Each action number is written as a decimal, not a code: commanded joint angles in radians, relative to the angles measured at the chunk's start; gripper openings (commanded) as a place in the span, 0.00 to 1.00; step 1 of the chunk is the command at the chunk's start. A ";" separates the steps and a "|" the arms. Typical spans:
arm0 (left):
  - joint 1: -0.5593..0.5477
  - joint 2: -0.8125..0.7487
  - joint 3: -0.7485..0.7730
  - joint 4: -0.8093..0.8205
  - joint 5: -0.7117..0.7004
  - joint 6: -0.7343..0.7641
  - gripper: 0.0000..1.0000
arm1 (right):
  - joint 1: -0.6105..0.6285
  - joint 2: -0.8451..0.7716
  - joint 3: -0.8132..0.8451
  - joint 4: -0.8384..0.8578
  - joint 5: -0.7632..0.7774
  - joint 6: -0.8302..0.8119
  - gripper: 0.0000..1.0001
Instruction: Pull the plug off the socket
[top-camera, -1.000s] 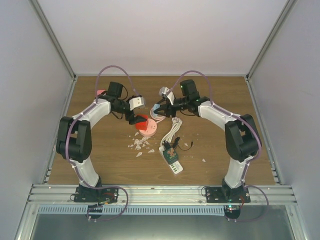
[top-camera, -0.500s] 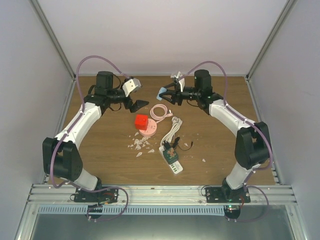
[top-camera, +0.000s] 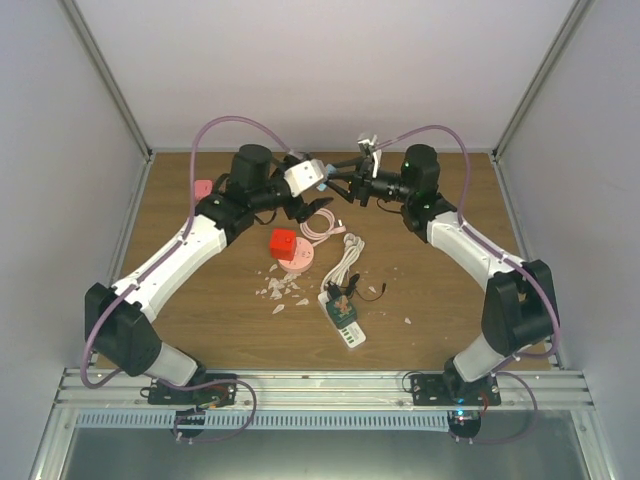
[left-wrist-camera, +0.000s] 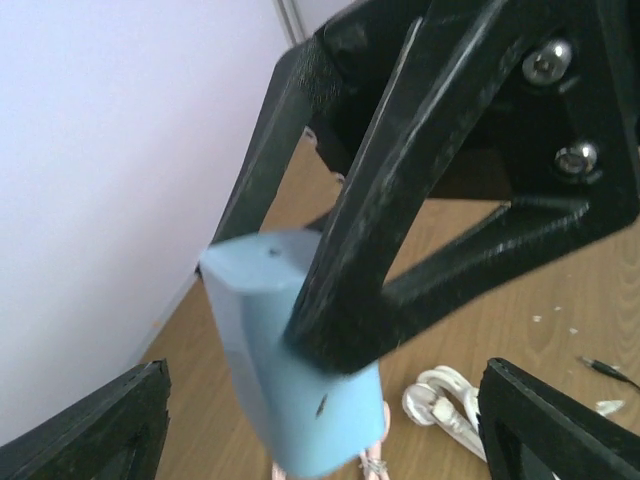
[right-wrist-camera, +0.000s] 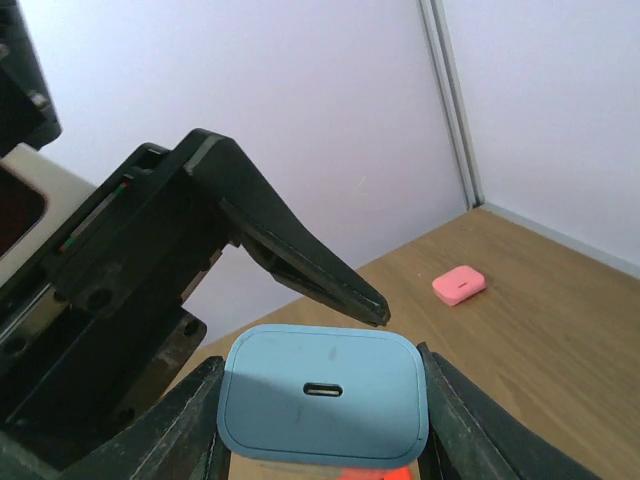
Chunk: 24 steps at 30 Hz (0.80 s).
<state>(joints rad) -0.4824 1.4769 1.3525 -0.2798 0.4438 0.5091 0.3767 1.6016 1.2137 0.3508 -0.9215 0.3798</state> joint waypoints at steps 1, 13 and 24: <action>-0.060 -0.016 0.014 0.098 -0.217 0.004 0.82 | 0.000 -0.038 -0.055 0.153 0.008 0.145 0.35; -0.099 0.012 0.030 0.129 -0.317 0.009 0.44 | 0.002 -0.032 -0.109 0.222 0.003 0.226 0.34; -0.087 -0.003 0.008 0.102 -0.237 0.020 0.15 | 0.002 -0.045 -0.114 0.211 0.022 0.199 0.60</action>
<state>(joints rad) -0.5873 1.4784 1.3579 -0.2268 0.1806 0.5159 0.3763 1.5909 1.1103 0.5415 -0.8707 0.5983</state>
